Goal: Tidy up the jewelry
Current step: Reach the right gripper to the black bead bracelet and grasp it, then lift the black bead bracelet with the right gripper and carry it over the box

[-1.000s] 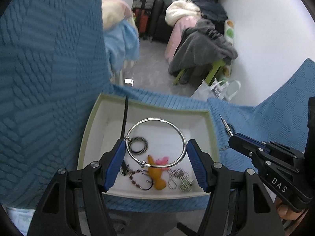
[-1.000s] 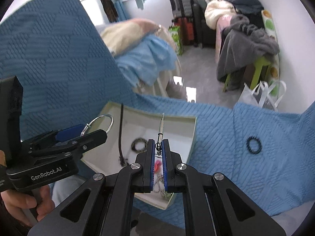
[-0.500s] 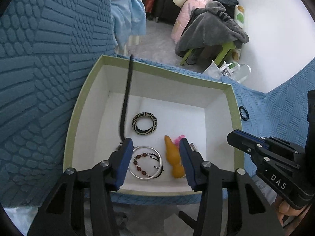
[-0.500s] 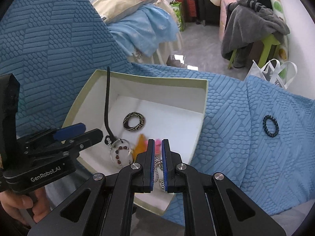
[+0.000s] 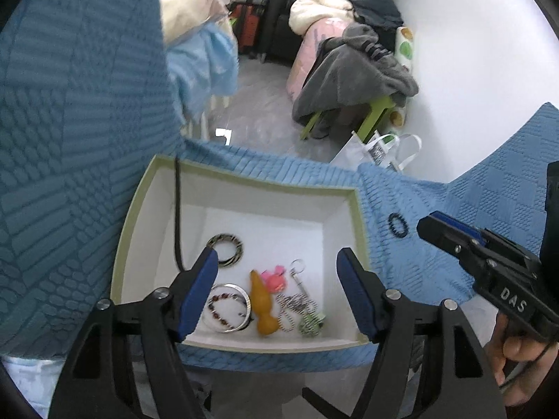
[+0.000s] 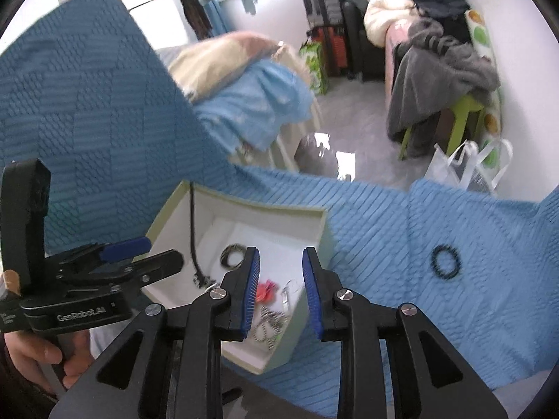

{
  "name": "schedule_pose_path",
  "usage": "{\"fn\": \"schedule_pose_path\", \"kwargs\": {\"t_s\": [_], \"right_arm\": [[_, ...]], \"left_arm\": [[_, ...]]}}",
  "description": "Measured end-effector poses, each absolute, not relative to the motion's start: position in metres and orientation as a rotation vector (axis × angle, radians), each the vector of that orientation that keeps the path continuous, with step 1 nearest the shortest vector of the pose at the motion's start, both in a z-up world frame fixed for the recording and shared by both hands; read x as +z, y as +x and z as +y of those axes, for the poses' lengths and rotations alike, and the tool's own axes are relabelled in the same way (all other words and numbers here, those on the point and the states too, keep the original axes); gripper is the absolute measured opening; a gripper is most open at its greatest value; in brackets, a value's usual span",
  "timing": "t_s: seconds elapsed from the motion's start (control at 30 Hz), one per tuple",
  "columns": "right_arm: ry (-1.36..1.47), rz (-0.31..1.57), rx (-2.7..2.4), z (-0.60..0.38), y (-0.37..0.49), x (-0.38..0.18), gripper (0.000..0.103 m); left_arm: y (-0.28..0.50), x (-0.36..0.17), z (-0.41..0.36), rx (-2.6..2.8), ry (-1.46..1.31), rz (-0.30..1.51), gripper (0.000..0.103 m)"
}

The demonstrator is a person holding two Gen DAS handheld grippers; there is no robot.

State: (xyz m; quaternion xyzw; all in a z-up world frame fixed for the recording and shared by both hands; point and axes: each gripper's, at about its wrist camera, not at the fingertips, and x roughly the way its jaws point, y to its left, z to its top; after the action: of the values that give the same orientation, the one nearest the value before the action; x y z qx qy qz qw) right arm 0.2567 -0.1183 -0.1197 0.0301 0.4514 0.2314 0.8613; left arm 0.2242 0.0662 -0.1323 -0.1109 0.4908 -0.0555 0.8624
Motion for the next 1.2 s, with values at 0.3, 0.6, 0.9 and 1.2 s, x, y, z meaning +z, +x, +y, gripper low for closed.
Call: {"fn": "schedule_pose_path", "kwargs": {"t_s": [0.3,0.6,0.9,1.2], "right_arm": [[0.062,0.923,0.402,-0.179,0.281,-0.130,0.024],[0.087,0.994,0.335,-0.226,0.306,-0.180,0.024],[0.073,1.081,0.238,-0.258,0.329,-0.243,0.023],[0.051,1.140,0.194,-0.272,0.351,-0.291,0.017]], "left_arm": [[0.230,-0.118,0.036,-0.126,-0.227,0.976,0.071],[0.241,-0.131,0.015,-0.115,-0.214,0.987,0.071],[0.256,-0.152,-0.001,-0.103,-0.200,1.027,0.070],[0.263,-0.161,0.006,-0.051,-0.210,1.039,0.070]]}}
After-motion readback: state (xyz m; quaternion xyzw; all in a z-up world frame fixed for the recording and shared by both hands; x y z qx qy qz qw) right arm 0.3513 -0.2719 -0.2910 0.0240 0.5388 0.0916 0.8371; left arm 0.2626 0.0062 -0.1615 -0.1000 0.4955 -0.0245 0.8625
